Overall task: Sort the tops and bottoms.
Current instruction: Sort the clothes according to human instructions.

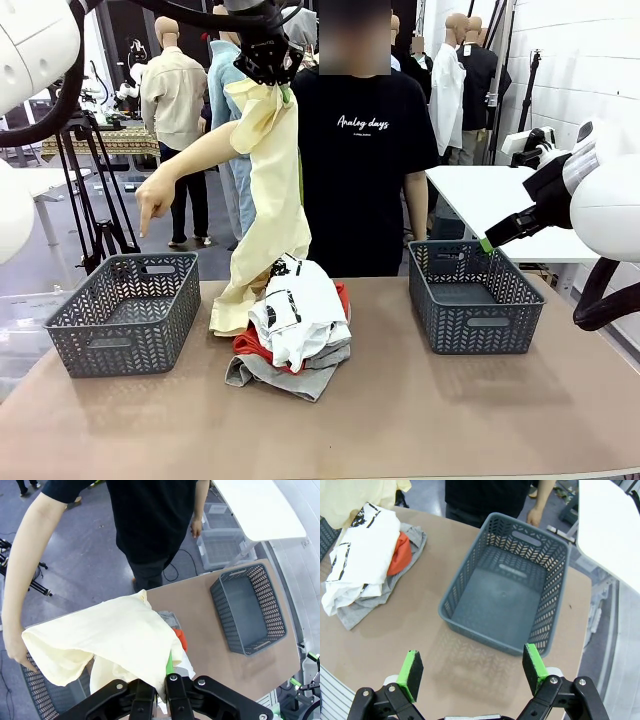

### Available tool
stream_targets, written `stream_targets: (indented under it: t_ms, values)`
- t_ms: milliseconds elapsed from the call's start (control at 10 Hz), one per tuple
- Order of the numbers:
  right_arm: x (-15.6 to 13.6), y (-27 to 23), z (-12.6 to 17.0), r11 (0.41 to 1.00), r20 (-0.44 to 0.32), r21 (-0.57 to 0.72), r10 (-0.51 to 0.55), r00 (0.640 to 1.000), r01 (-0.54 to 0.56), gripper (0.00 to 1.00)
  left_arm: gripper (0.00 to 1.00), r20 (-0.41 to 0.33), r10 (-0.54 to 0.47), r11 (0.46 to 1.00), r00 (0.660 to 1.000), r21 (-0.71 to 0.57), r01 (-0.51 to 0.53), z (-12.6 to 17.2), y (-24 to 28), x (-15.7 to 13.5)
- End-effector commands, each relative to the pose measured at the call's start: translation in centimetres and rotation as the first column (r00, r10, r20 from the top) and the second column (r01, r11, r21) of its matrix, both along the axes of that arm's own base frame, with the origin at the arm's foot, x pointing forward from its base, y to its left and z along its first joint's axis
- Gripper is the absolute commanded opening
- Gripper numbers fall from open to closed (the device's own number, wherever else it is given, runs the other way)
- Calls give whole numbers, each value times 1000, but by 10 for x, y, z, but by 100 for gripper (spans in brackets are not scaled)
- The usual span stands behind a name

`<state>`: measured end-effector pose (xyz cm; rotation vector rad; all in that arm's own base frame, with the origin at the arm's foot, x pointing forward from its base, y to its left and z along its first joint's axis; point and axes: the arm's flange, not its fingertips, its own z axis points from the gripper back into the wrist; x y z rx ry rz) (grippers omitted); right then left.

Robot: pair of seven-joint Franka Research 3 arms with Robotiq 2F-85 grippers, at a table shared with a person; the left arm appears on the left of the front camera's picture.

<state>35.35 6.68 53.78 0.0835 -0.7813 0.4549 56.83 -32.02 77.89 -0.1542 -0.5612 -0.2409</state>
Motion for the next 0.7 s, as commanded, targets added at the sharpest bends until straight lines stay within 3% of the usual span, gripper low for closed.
stream_targets:
  t_ms: [0, 100, 300, 500, 600]
  values:
    - [1, -1, -1, 1000, 0, 0, 3, 1000, -3, 100, 0, 3, 11, 1000, 1000, -8, -11, 3, 1, -2]
    - [1, -1, -1, 1000, 0, 0, 3, 1000, -3, 100, 0, 0, 0, 1000, 1000, 0, 0, 0, 0, 0]
    - [1, -1, -1, 1000, 0, 0, 3, 1000, -3, 100, 0, 24, -3, 1000, 1000, 9, 3, 23, 41, 5]
    - [1, -1, -1, 1000, 0, 0, 3, 1000, -3, 100, 0, 83, 98, 993, 992, 52, -103, 40, 87, 26]
    - [1, -1, -1, 1000, 0, 0, 3, 1000, -3, 100, 0, 92, 91, 992, 992, 74, -98, 54, 107, 32]
